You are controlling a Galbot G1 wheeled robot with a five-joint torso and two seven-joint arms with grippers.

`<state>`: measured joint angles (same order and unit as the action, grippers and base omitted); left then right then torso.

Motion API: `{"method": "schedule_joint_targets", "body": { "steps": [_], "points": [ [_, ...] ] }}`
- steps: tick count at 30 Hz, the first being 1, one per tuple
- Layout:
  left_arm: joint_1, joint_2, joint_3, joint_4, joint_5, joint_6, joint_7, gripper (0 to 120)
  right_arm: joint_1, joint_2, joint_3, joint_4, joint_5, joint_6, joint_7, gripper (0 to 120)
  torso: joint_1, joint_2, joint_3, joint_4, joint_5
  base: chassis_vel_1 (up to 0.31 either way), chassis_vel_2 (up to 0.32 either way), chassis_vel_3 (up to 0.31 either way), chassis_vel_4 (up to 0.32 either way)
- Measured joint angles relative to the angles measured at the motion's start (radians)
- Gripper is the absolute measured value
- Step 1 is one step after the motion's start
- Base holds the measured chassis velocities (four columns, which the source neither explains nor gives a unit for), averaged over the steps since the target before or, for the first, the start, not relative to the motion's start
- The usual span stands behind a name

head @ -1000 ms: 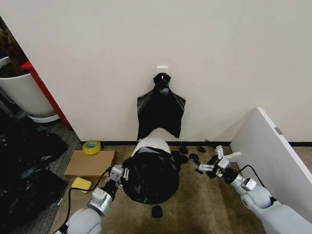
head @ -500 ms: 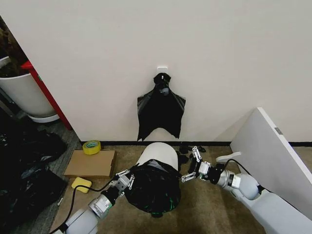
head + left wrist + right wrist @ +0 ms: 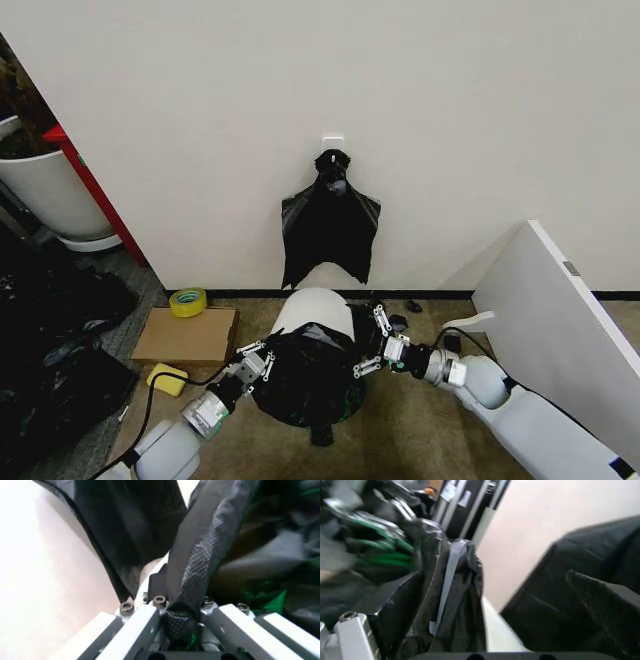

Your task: Place the garbage bag over the trash bin.

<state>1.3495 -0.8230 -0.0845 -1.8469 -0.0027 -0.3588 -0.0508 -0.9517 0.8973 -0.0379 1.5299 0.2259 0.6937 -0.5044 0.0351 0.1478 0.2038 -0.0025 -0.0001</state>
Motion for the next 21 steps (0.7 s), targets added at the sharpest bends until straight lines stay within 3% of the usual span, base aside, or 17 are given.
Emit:
{"method": "schedule_joint_targets", "body": {
  "steps": [8, 17, 21],
  "points": [
    [-0.005, -0.003, -0.004, 0.016, 0.005, -0.007, 0.003, 0, 0.012, -0.009, -0.003, 0.0, 0.075, 0.004, -0.023, 100, 0.0, 0.0, 0.0, 0.0001, 0.0001, 0.0, 0.0, 0.0, 0.0],
    [-0.016, -0.005, -0.002, 0.035, 0.013, -0.008, 0.004, 0, 0.008, -0.054, 0.022, 0.051, 0.3, 0.012, -0.255, 100, 0.0, 0.0, 0.0, -0.0001, 0.0001, 0.0, 0.0, 0.0, 0.0],
    [-0.013, -0.005, -0.002, 0.03, 0.015, -0.009, 0.004, 0, 0.023, -0.051, 0.024, 0.049, 0.301, -0.015, -0.263, 100, 0.0, 0.0, 0.0, 0.0, 0.0, 0.0, 0.0, 0.0, 0.0]
  ]
}}
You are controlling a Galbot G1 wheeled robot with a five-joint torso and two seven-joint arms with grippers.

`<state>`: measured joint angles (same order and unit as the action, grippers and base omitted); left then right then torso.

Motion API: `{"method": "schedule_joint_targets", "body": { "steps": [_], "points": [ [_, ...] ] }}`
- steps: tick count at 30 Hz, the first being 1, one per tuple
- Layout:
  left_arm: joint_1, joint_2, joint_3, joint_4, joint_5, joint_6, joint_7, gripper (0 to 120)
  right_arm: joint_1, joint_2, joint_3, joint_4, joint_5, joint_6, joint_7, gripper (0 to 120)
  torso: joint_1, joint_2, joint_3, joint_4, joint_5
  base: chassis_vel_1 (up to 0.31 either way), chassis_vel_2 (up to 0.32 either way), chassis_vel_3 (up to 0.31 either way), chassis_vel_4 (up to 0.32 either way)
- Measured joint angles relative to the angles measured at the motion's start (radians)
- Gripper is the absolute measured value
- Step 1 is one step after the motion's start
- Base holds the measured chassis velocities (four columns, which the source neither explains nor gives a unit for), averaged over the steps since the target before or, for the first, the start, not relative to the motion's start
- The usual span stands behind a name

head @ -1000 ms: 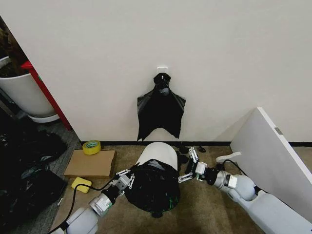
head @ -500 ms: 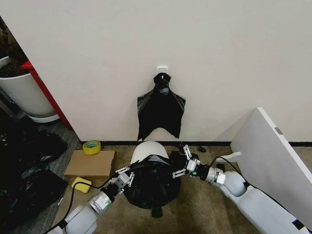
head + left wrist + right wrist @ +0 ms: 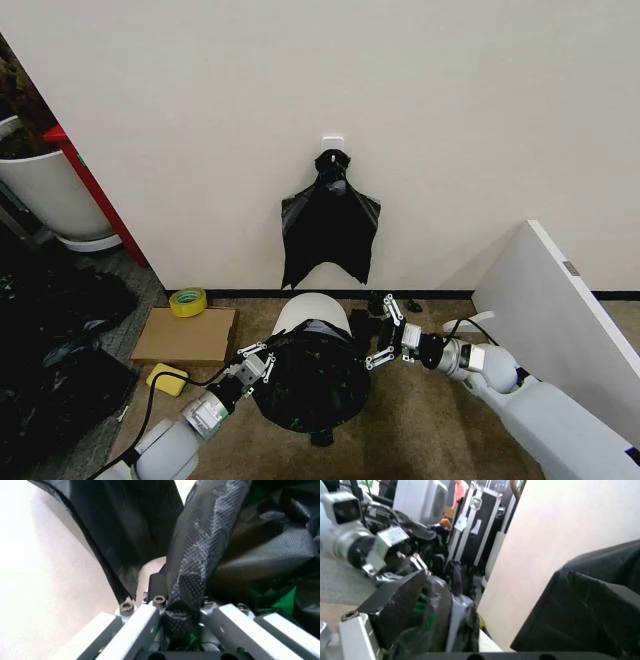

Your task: Place the garbage bag over the trash bin.

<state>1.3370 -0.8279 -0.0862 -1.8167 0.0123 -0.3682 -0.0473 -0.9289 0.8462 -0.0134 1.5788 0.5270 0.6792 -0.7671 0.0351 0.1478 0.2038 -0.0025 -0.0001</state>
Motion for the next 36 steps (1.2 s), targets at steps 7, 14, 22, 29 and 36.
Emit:
{"method": "schedule_joint_targets", "body": {
  "steps": [7, 14, 22, 29, 36],
  "points": [
    [0.018, 0.001, -0.008, -0.019, 0.01, -0.008, 0.0, 0, 0.026, 0.033, -0.018, -0.039, -0.073, -0.015, 0.035, 100, 0.0, 0.0, 0.0, 0.0001, 0.0001, 0.0, 0.0, 0.0, 0.0],
    [0.034, 0.003, -0.019, -0.031, 0.026, -0.02, 0.0, 0, 0.066, 0.045, -0.023, -0.094, -0.113, -0.015, 0.033, 100, 0.0, 0.0, 0.0, 0.0001, 0.0001, 0.0, 0.0, 0.0, 0.0],
    [0.045, 0.005, -0.024, -0.047, 0.032, -0.031, 0.002, 0, 0.09, 0.063, -0.017, -0.16, -0.18, 0.013, 0.015, 100, 0.0, 0.0, 0.0, -0.0001, 0.0, 0.0, 0.0, 0.0, 0.0],
    [0.051, 0.009, -0.033, -0.057, 0.028, -0.043, 0.009, 0, 0.124, 0.122, -0.005, -0.246, -0.392, 0.068, 0.236, 100, 0.0, 0.0, 0.0, 0.0002, 0.0002, 0.0, 0.0, 0.0, 0.0],
    [0.034, -0.012, -0.034, -0.024, 0.001, -0.025, -0.006, 0, 0.101, 0.138, -0.035, -0.187, -0.364, 0.068, 0.513, 100, 0.0, 0.0, 0.0, 0.0002, 0.0, 0.0, 0.0, 0.0, 0.0]
  ]
}}
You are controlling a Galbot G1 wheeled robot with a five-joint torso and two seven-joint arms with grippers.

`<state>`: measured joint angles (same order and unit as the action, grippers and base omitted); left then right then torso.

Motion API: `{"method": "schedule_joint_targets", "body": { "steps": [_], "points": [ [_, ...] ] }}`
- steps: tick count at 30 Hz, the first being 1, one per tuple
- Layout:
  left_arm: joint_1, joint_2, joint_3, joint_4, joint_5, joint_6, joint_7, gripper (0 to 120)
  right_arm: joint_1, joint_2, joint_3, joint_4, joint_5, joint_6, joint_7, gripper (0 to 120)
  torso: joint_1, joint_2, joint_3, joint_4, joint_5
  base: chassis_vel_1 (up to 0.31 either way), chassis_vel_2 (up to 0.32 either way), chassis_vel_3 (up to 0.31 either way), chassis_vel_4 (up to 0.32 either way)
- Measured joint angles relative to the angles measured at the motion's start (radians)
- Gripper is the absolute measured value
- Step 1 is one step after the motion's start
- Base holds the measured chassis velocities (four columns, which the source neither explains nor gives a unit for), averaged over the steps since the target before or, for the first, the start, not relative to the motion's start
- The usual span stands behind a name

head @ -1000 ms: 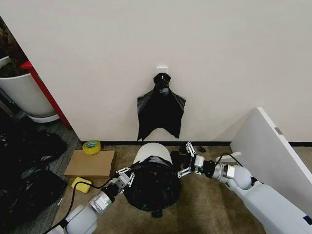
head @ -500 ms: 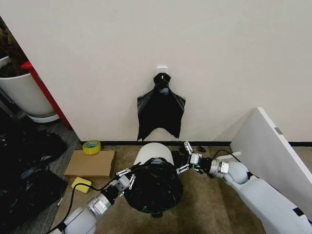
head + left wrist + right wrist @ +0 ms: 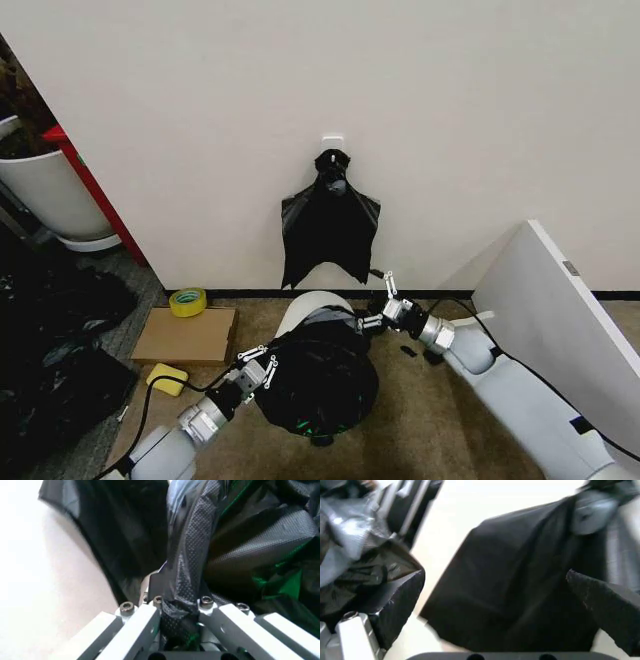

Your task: Place the garbage bag over the trash bin.

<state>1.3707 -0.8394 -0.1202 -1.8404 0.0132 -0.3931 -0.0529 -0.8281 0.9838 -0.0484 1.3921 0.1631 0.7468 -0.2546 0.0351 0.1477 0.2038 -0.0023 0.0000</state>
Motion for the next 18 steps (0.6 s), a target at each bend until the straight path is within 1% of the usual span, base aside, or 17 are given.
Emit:
{"method": "schedule_joint_targets", "body": {
  "steps": [1, 3, 5, 7, 8, 11, 14, 16, 18],
  "points": [
    [0.0, 0.0, 0.0, 0.0, 0.0, 0.0, 0.0, 0, 0.0, 0.0, 0.0, 0.0, 0.0, 0.0, 0.0, 100, 0.0, 0.0, 0.0, 0.0, 0.0, 0.0, 0.0, 0.0, 0.0],
    [-0.005, -0.009, 0.004, 0.004, -0.038, 0.034, -0.024, 0, -0.029, -0.011, 0.0, 0.041, 0.02, -0.026, 0.084, 100, 0.0, 0.0, 0.0, -0.0002, 0.0002, 0.0, 0.0, 0.0, 0.0],
    [-0.01, -0.02, 0.011, 0.005, -0.097, 0.079, -0.052, 0, -0.07, -0.037, 0.002, 0.097, 0.031, -0.082, 0.196, 100, 0.0, 0.0, 0.0, -0.0003, 0.0, 0.0, 0.0, 0.0, 0.0],
    [-0.013, -0.027, 0.016, 0.003, -0.148, 0.109, -0.065, 0, -0.097, -0.063, 0.004, 0.137, 0.041, -0.131, 0.25, 100, 0.0, 0.0, 0.0, -0.0004, 0.0001, 0.0, 0.0, 0.0, 0.0],
    [-0.013, -0.027, 0.016, 0.003, -0.148, 0.109, -0.065, 0, -0.097, -0.063, 0.004, 0.137, 0.041, -0.131, 0.25, 100, 0.0, 0.0, 0.0, -0.0004, 0.0001, 0.0, 0.0, 0.0, 0.0],
    [-0.017, -0.03, 0.021, -0.003, -0.178, 0.124, -0.067, 0, -0.114, -0.099, 0.01, 0.149, 0.025, -0.176, 0.268, 100, 0.0, 0.0, 0.0, -0.0004, -0.0002, 0.0, 0.0, 0.0, 0.0],
    [-0.019, -0.032, 0.022, -0.018, -0.201, 0.147, -0.082, 0, -0.121, -0.105, 0.027, 0.147, -0.021, -0.189, 0.299, 100, 0.0, 0.0, 0.0, -0.0003, 0.0003, 0.0, 0.0, 0.0, 0.0],
    [-0.019, -0.032, 0.022, -0.019, -0.202, 0.149, -0.083, 0, -0.123, -0.105, 0.029, 0.15, -0.022, -0.19, 0.304, 100, 0.0, 0.0, 0.0, -0.0002, 0.0003, 0.0, 0.0, 0.0, 0.0],
    [-0.017, -0.04, 0.017, -0.043, -0.252, 0.191, -0.131, 0, -0.151, -0.114, 0.03, 0.225, 0.006, -0.221, 0.356, 100, 0.0, 0.0, 0.0, -0.0002, 0.0002, 0.0, 0.0, 0.0, 0.0]
  ]
}}
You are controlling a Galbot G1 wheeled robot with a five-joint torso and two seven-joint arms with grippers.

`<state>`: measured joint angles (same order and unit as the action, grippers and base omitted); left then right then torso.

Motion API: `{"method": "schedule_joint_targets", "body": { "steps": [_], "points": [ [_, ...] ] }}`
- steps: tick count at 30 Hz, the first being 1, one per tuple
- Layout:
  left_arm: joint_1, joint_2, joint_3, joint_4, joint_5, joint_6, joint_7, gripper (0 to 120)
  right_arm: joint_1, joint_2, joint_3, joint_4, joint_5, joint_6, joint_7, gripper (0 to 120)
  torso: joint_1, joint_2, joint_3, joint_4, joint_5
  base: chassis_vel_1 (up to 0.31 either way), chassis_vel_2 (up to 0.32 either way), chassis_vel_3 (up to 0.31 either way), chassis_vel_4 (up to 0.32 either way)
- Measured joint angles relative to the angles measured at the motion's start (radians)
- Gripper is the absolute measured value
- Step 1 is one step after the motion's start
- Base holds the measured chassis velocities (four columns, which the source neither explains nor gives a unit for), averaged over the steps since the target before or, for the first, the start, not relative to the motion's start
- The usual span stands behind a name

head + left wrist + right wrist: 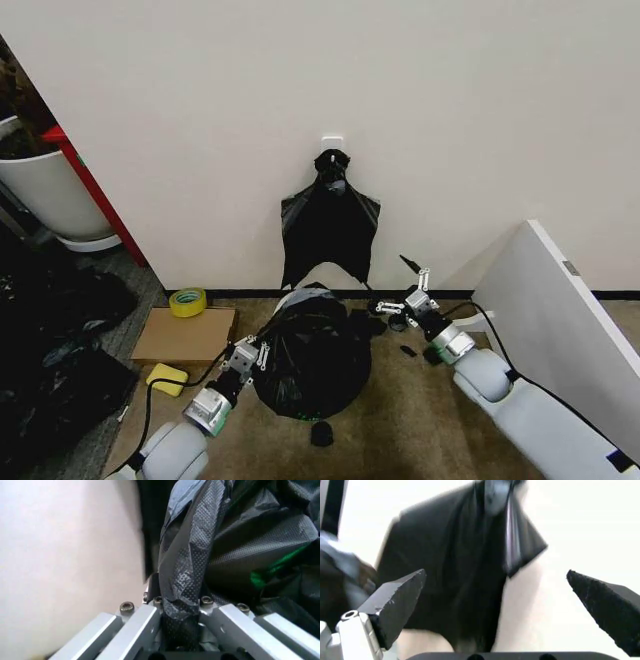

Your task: Place the garbage bag over the trash bin.

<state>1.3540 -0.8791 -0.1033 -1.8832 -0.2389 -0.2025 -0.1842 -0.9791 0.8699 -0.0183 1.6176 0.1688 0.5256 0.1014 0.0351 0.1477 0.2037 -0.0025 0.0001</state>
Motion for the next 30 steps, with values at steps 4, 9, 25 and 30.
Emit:
{"method": "schedule_joint_targets", "body": {
  "steps": [4, 9, 25, 30],
  "points": [
    [0.004, -0.016, -0.002, -0.04, -0.094, 0.077, -0.082, 0, -0.059, -0.016, -0.015, 0.146, 0.055, -0.061, 0.054, 100, 0.0, 0.0, 0.0, 0.0002, -0.0001, 0.0, 0.0, 0.0, 0.0],
    [0.003, -0.044, 0.005, -0.135, -0.35, 0.253, -0.226, 0, -0.17, -0.038, -0.102, 0.403, 0.136, -0.233, 0.149, 88, 0.0, 0.0, 0.0, -0.0001, -0.0004, 0.0, 0.0, 0.0, 0.0],
    [0.071, -0.106, 0.003, -0.235, -0.407, 0.271, -0.269, 0, -0.09, 0.084, -0.415, 0.595, 0.31, -0.836, 0.61, 32, 0.0, 0.0, 0.0, 0.0001, -0.0004, 0.0, 0.0, 0.0, 0.0],
    [0.092, -0.102, -0.002, -0.246, -0.37, 0.243, -0.253, 0, -0.068, 0.119, -0.425, 0.558, 0.365, -0.932, 0.677, 15, 0.0, 0.0, 0.0, 0.0, -0.0003, 0.0, 0.0, 0.0, 0.0]
  ]
}}
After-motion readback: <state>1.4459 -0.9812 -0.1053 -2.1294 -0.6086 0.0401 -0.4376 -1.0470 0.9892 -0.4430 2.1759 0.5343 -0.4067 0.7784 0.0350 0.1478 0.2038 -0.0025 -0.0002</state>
